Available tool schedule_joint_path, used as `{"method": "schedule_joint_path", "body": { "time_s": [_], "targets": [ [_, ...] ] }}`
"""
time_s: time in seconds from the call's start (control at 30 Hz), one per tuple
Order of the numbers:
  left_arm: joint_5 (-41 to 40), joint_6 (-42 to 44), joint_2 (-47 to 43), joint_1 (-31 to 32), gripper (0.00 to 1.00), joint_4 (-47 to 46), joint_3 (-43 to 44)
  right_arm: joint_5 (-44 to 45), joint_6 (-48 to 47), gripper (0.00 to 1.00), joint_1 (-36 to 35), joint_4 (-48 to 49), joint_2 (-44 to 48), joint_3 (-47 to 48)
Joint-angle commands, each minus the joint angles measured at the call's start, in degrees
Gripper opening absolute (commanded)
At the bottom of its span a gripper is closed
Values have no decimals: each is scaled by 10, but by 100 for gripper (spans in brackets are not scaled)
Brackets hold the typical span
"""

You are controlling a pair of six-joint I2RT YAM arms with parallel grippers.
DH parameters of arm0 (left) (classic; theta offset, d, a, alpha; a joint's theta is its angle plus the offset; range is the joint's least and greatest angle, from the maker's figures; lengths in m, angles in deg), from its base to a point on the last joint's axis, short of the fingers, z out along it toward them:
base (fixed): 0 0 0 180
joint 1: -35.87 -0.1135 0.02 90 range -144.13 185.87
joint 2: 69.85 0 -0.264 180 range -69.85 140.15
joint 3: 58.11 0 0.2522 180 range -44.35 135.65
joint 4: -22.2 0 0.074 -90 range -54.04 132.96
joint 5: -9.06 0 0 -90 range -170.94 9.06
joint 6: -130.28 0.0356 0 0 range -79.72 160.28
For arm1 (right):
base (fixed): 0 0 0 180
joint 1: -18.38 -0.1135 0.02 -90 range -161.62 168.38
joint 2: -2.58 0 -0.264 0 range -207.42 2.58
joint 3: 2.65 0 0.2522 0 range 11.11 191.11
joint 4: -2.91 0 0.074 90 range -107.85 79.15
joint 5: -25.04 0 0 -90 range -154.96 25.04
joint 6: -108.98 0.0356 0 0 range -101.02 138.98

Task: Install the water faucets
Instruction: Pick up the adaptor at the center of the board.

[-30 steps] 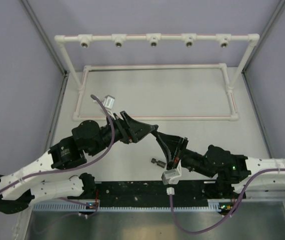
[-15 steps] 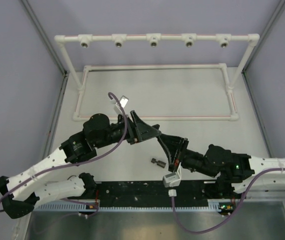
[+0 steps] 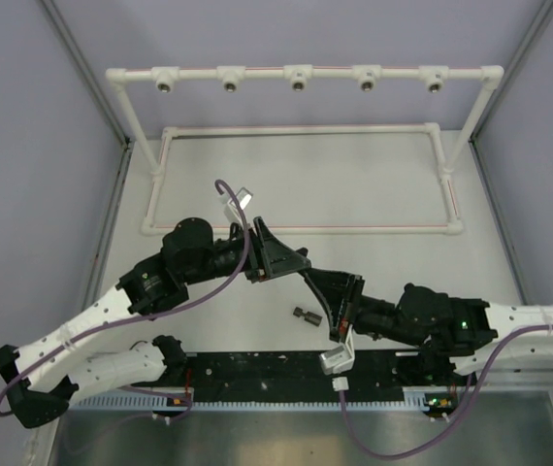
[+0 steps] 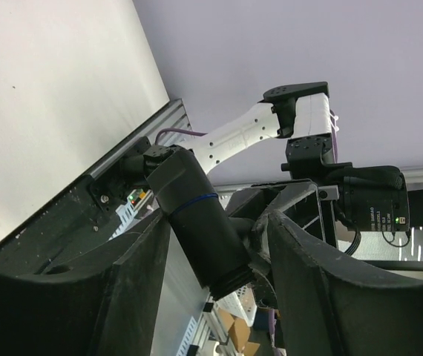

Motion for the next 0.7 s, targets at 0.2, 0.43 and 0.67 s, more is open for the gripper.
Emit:
{"method": "schedule_joint_path", "body": {
  "time_s": [0.2, 0.43, 0.67],
  "targets": [
    [34, -12, 2, -19, 51, -57, -9, -67, -31, 0, -20, -27, 5, 42],
    [52, -22, 3, -21, 6, -90, -23, -72, -21, 0, -20, -14, 18, 29],
    [47, -32, -27, -23, 0, -197, -73, -85, 81, 30, -20, 111, 62, -19]
  ]
}}
